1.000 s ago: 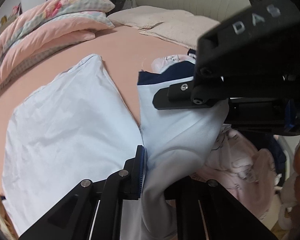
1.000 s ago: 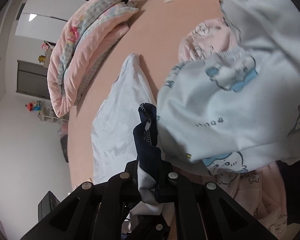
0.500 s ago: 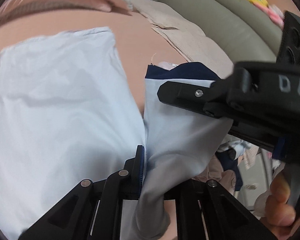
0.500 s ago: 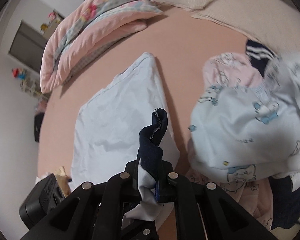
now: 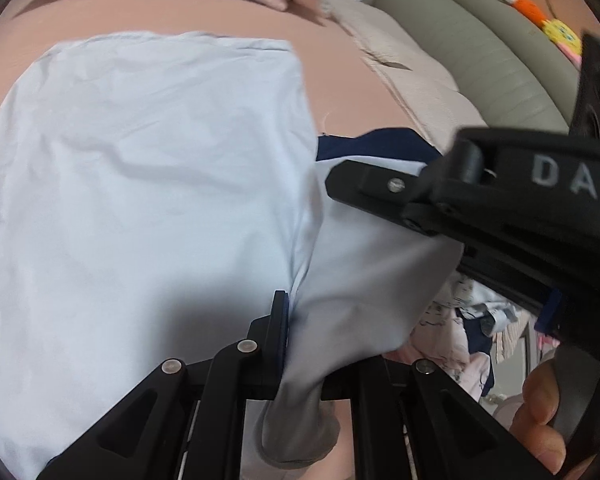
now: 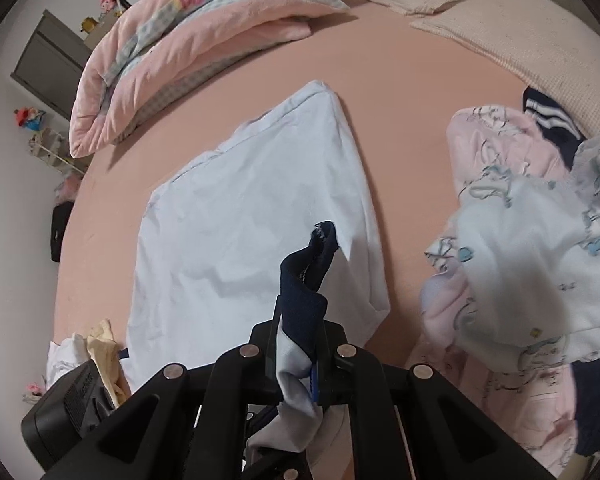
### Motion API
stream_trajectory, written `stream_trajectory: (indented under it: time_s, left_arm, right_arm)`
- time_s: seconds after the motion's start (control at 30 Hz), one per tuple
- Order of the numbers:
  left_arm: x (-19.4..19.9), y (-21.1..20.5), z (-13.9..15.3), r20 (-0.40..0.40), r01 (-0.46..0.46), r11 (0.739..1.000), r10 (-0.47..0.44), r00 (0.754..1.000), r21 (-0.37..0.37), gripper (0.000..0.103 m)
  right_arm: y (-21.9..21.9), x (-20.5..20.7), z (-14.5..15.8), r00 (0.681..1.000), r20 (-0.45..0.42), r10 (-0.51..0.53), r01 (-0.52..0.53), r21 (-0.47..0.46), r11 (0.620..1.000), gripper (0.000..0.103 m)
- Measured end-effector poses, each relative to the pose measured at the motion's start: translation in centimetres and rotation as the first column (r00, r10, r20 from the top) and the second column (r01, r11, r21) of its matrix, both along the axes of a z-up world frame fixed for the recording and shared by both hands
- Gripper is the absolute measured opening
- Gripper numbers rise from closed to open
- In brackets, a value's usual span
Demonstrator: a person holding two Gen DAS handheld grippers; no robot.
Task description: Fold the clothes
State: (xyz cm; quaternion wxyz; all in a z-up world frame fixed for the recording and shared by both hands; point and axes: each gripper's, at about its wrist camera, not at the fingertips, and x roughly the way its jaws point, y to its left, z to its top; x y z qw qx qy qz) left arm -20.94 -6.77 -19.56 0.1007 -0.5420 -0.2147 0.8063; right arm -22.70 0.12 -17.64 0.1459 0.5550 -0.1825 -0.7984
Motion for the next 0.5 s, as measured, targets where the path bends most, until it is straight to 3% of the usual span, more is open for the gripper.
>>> stream_trajectory:
  time_s: [0.03,0.13,0.17,0.5]
  left_arm:
    - [0.0,-0.3,-0.1,0.012,-0.012,1.000,0.012,1.000,-0.002,0.008]
    - [-0.1,-1.4,-0.7,0.051,-0.054,0.999,0.054,0.997,-0.002,0.008]
    - [-0.1,-1.7,-0.9,0.066,-0.065,0.998,0.065,0.996,0.001,0.008]
    - [-0.3,-4.1,-1.6,0.156,-0.120,0.990,0.108,0.982,0.069,0.009]
  right_arm:
    - [0.0,-0.1,-0.3,1.000,0.015,-0.002,0.002,-0.023,1.000,0.009]
    - [0.3,-0.4,-1.3,0.997,0.067,-0.023,0.032,-0.128,0.991,0.042]
    - [0.4,-0.5,-1.4,0.997,0.074,-0.030,0.041,-0.152,0.987,0.046]
    - [0.3,0.0,-0.7,0.999,0.046,0.013,-0.008,-0.119,0.993,0.049]
